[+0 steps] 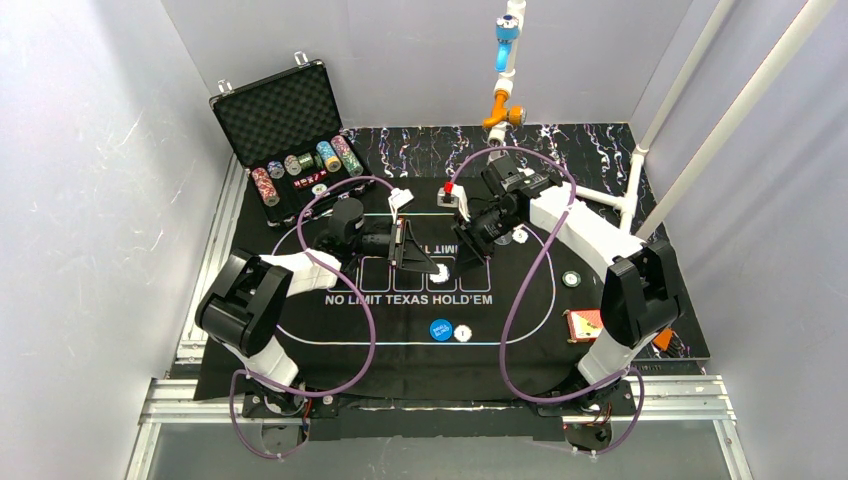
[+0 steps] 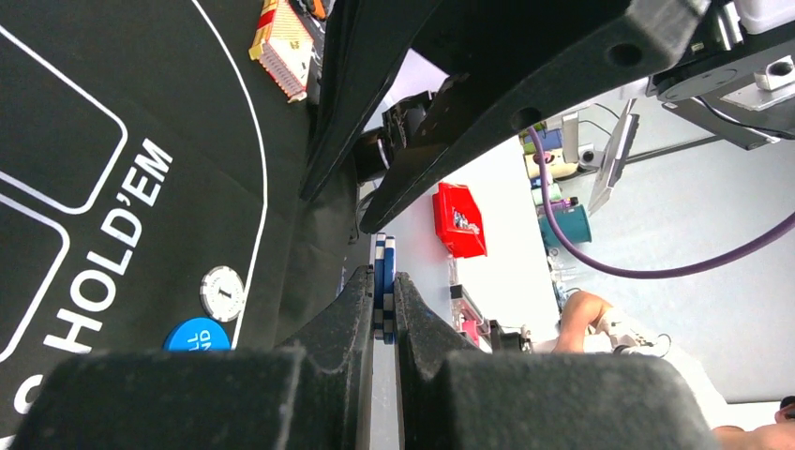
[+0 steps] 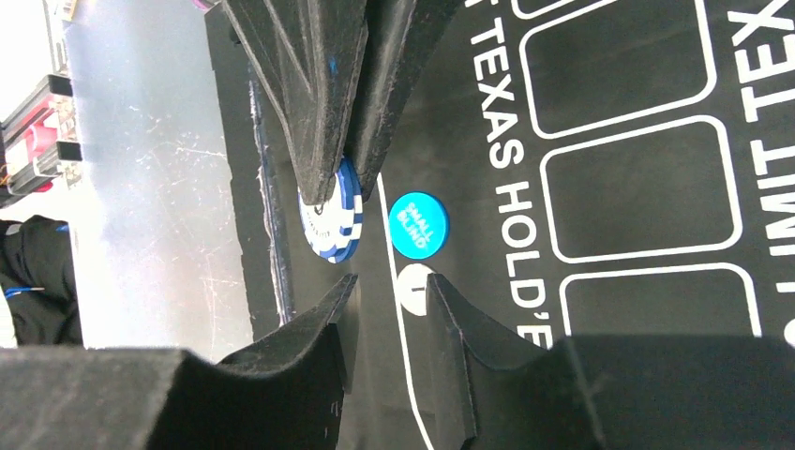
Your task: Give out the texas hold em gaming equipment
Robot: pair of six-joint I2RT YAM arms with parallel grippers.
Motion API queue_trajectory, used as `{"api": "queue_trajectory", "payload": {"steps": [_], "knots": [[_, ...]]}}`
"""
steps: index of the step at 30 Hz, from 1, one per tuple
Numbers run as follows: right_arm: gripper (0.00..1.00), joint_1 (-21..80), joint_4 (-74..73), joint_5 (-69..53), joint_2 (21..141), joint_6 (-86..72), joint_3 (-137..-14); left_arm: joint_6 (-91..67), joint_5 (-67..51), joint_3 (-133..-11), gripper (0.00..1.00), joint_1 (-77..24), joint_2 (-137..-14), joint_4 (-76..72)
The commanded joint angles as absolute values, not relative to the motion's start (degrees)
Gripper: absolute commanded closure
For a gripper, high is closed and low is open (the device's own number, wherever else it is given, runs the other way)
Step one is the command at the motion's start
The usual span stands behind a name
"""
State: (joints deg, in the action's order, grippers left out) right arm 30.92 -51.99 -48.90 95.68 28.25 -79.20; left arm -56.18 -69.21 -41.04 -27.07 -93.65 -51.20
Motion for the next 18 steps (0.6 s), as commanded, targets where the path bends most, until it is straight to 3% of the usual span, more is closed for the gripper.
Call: {"api": "queue_trajectory", "payload": {"steps": [1, 18], "knots": [[0.61, 31.11, -52.56, -53.34, 92.84, 29.27, -78.58, -58.36, -69.37, -40.56, 1.00, -26.81, -91.19, -59.43], [0.63, 32.25, -53.52, -56.63, 92.45, 30.39, -78.44, -58.11, -68.72, -40.03, 1.00, -26.81, -91.54, -60.46]]}}
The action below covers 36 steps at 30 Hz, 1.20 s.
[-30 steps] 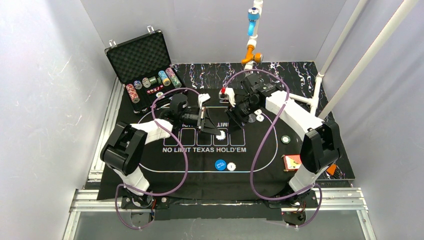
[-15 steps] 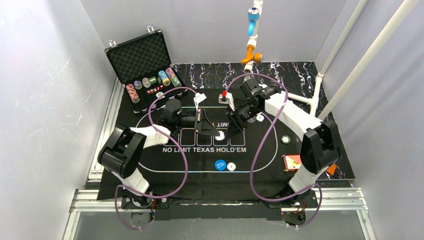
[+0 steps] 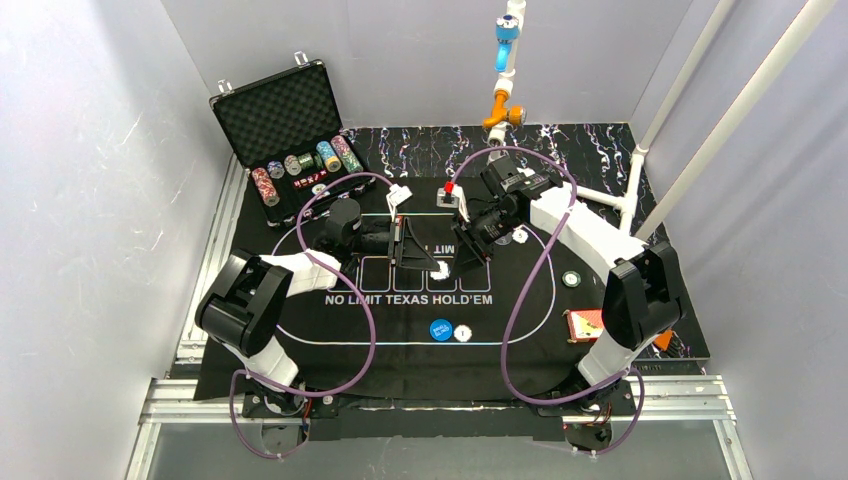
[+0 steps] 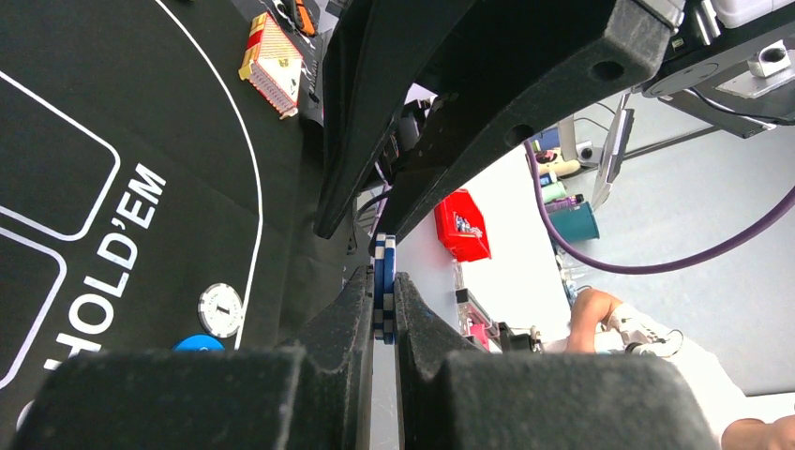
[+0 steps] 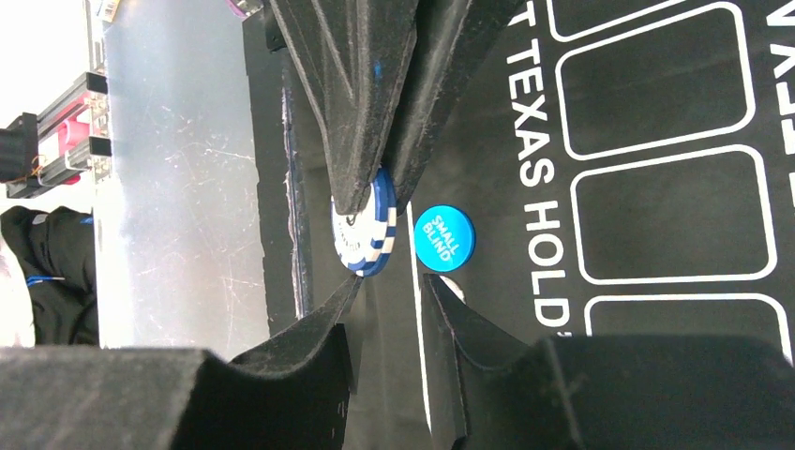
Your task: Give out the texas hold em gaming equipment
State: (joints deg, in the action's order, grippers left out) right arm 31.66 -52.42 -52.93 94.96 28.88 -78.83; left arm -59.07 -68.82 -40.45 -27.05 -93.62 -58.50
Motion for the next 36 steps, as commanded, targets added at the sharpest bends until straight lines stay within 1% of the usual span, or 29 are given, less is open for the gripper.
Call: {"api": "queue_trajectory", "payload": {"steps": [1, 12, 14, 17, 19, 22, 28, 36], "knots": [[0.63, 32.30, -53.65, -56.83, 92.38, 30.53, -78.48, -58.10, -68.71, -40.07, 1.00, -26.83, -91.53, -60.40], [0.67, 32.61, -56.21, -58.27, 92.81, 33.31, -79.34, -58.01, -68.46, -39.85, 1.00, -26.81, -92.02, -60.50], [0.72, 32.77, -56.43, -58.21, 92.96, 33.54, -79.45, -58.09, -68.42, -39.86, 1.00, -26.81, -92.08, -60.49], [0.83, 32.83, -56.89, -58.13, 93.34, 34.17, -79.63, -58.35, -68.77, -40.08, 1.00, -26.81, -92.00, -61.14], [0.85, 32.87, -56.80, -58.65, 93.35, 34.05, -79.69, -58.38, -68.98, -39.94, 1.00, -26.81, -91.87, -61.51], [0.86, 32.87, -56.59, -59.70, 93.61, 33.82, -79.96, -58.00, -69.00, -39.44, 1.00, -26.86, -91.69, -61.86], [0.81, 32.87, -56.65, -60.86, 93.52, 33.84, -80.36, -57.73, -68.86, -39.19, 1.00, -26.85, -91.87, -61.98], [0.83, 32.87, -56.02, -60.79, 94.47, 33.56, -80.06, -59.02, -69.48, -39.22, 1.00, -27.36, -91.91, -64.25]]}}
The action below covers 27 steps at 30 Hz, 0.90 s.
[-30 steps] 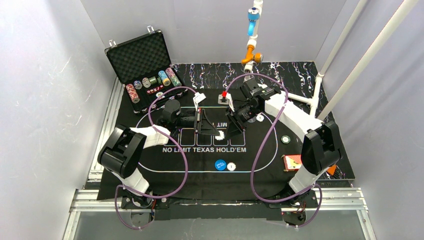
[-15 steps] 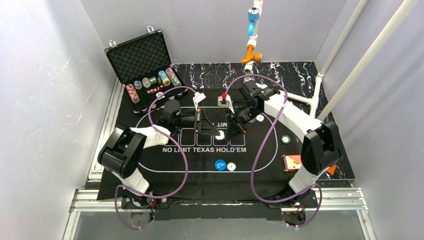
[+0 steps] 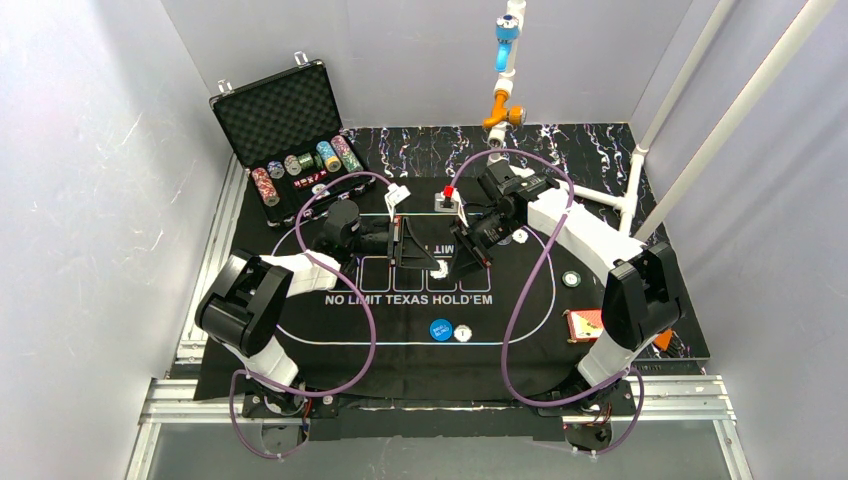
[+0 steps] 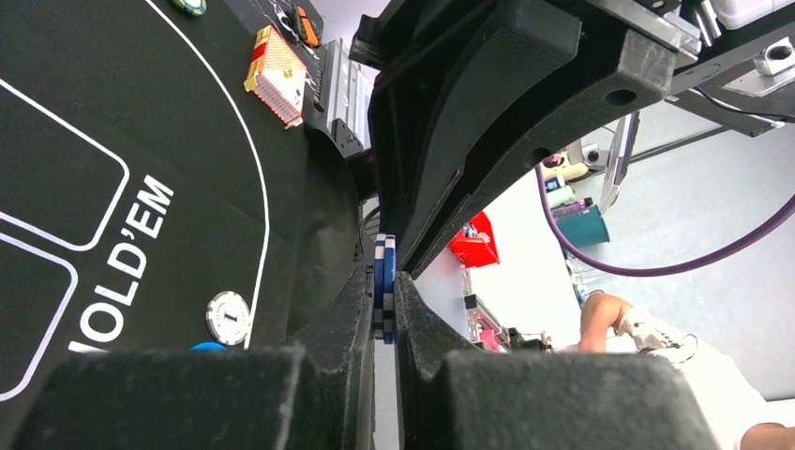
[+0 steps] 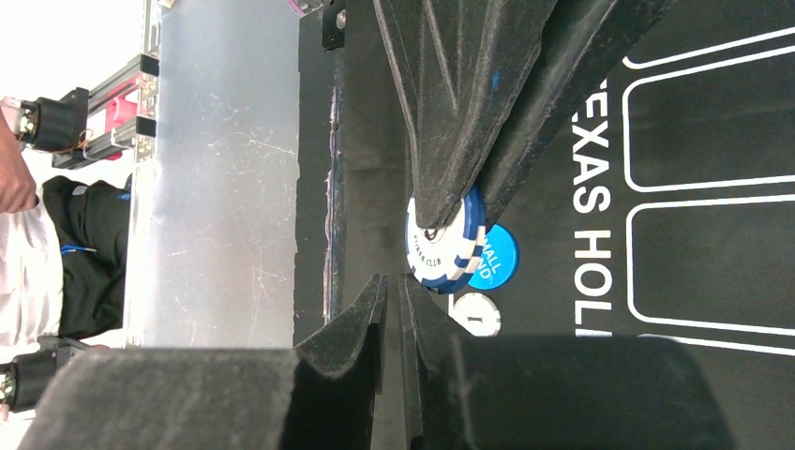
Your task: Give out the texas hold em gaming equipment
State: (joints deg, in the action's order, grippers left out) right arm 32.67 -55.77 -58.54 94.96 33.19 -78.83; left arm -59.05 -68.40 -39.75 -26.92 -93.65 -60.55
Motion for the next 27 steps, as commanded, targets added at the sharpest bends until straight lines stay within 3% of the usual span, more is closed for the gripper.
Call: {"api": "queue_trajectory", "payload": {"steps": [1, 4, 7, 12, 14, 18, 22, 26, 27], "knots": [[0.84, 32.87, -55.99, -60.88, 94.55, 33.64, -80.13, -59.24, -69.66, -39.14, 1.00, -27.48, -91.82, -64.63], [0.99, 32.87, -55.95, -61.02, 94.66, 33.66, -80.24, -59.39, -69.74, -38.77, 1.00, -27.60, -91.73, -65.13], [0.99, 32.86, -55.91, -60.99, 94.62, 33.53, -80.18, -59.61, -70.05, -38.68, 1.00, -27.66, -91.85, -65.28], [0.99, 32.79, -54.92, -59.67, 93.90, 32.98, -78.76, -60.21, -70.74, -38.58, 0.83, -27.20, -92.03, -65.30], [0.99, 32.78, -54.15, -59.24, 93.56, 32.39, -78.08, -60.66, -70.62, -38.44, 0.81, -26.34, -92.54, -65.30], [0.99, 32.78, -51.87, -57.40, 93.00, 30.56, -76.73, -60.94, -70.30, -38.24, 0.85, -25.06, -92.98, -65.30], [0.99, 32.78, -49.74, -55.79, 92.97, 28.52, -75.89, -60.76, -70.45, -38.03, 1.00, -24.62, -93.44, -65.30], [0.99, 32.78, -46.56, -49.00, 92.63, 26.43, -74.58, -55.70, -69.91, -37.26, 0.98, -21.51, -93.60, -61.07], [0.97, 32.78, -45.55, -46.96, 92.16, 26.00, -73.89, -54.44, -69.99, -37.08, 0.90, -20.48, -93.58, -59.87]]}}
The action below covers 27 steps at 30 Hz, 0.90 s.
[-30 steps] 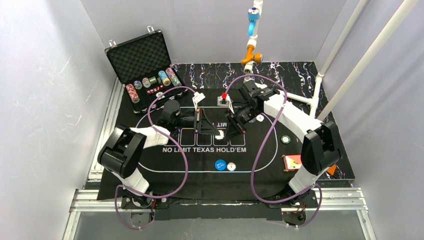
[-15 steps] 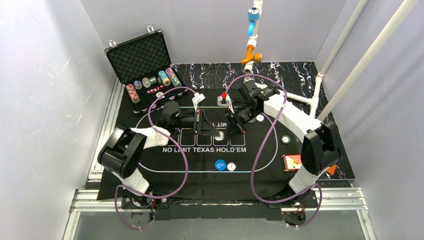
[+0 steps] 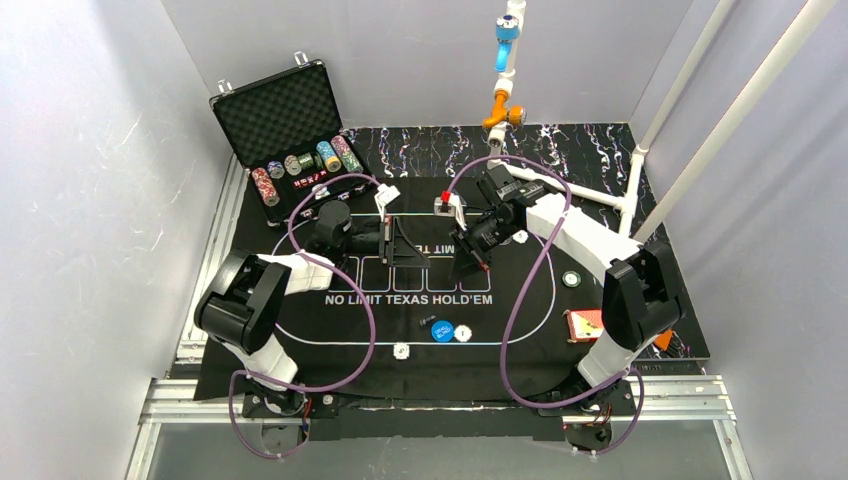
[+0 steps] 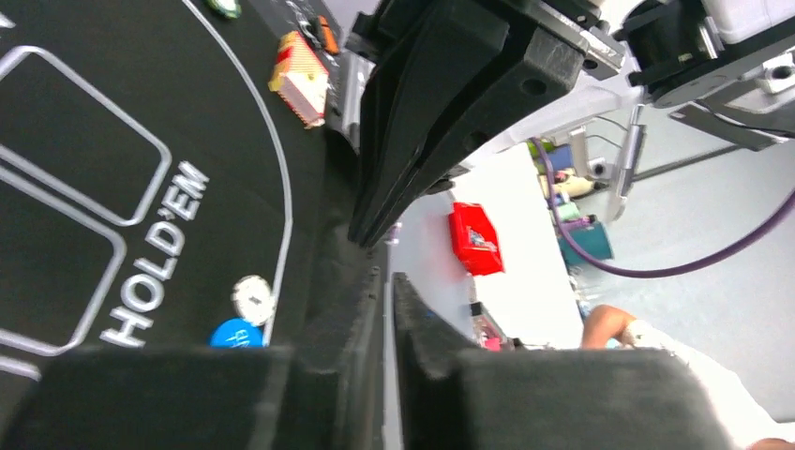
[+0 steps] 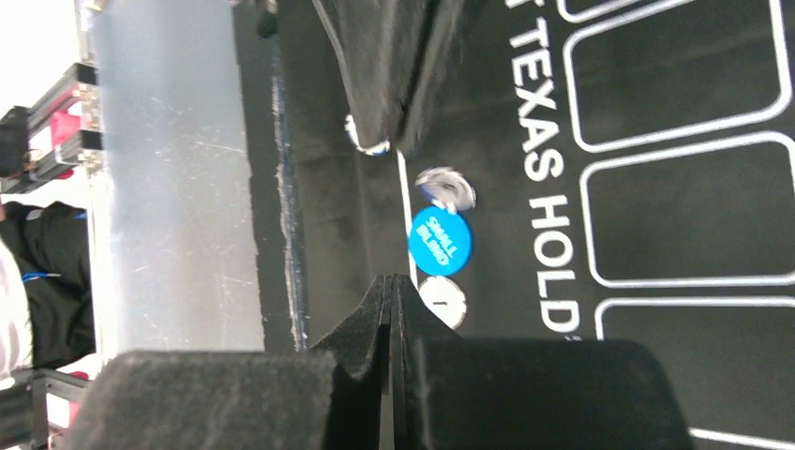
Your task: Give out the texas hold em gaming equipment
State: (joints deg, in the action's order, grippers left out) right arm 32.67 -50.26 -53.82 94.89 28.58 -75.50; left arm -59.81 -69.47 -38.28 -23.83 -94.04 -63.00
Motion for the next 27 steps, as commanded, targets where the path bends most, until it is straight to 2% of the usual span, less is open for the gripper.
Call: {"api": "queue_trajectory", "payload": {"steps": [1, 3, 4, 5, 6, 7, 8, 10, 12, 14, 17, 19, 23, 25, 27], "knots": [[0.91, 32.78, -44.13, -44.42, 91.41, 25.32, -72.89, -53.00, -70.41, -37.01, 0.83, -19.40, -93.56, -58.61], [0.84, 32.78, -41.41, -39.81, 90.30, 24.51, -70.65, -46.51, -71.74, -37.65, 0.70, -17.31, -92.30, -51.51], [0.75, 32.78, -41.57, -37.88, 90.17, 24.89, -70.32, -39.61, -71.58, -38.73, 0.67, -16.04, -90.65, -43.47], [0.66, 32.78, -42.02, -36.39, 90.24, 25.36, -70.12, -31.03, -70.44, -40.42, 0.65, -15.18, -88.70, -31.42], [0.62, 32.78, -42.54, -34.91, 90.52, 25.97, -69.98, -14.97, -68.46, -43.76, 0.63, -14.74, -87.28, -15.80], [0.57, 32.78, -43.34, -33.63, 91.10, 26.53, -69.96, -0.75, -62.76, -48.87, 0.62, -14.84, -86.87, 4.78], [0.51, 32.78, -43.68, -31.58, 91.47, 26.69, -69.80, 10.11, -57.23, -53.31, 0.62, -16.27, -86.76, 19.02], [0.42, 32.78, -44.46, -29.16, 92.38, 27.44, -69.24, 24.28, -47.68, -53.70, 0.59, -18.32, -83.74, 29.84], [0.40, 32.78, -43.63, -26.18, 92.72, 26.90, -68.11, 31.77, -42.09, -51.75, 0.52, -19.35, -78.99, 34.73], [0.38, 32.58, -40.52, -22.31, 92.43, 25.70, -66.13, 36.92, -37.86, -50.67, 0.39, -20.30, -75.52, 39.65], [0.27, 31.82, -37.14, -18.98, 92.21, 24.49, -65.19, 44.50, -32.30, -48.29, 0.21, -22.10, -68.05, 44.14], [0.24, 30.68, -35.27, -18.46, 92.07, 24.43, -64.66, 46.79, -30.68, -47.29, 0.13, -24.86, -63.55, 45.55], [0.18, 26.96, -32.52, -18.62, 92.17, 25.43, -63.19, 47.70, -29.83, -43.12, 0.11, -32.59, -57.90, 42.88], [0.12, 23.49, -29.21, -18.60, 90.76, 25.55, -60.86, 44.41, -23.28, -39.21, 0.15, -45.17, -61.51, 35.60], [0.08, 22.14, -27.02, -18.38, 89.63, 24.69, -58.98, 42.56, -20.81, -37.05, 0.16, -50.12, -64.28, 28.46]]}}
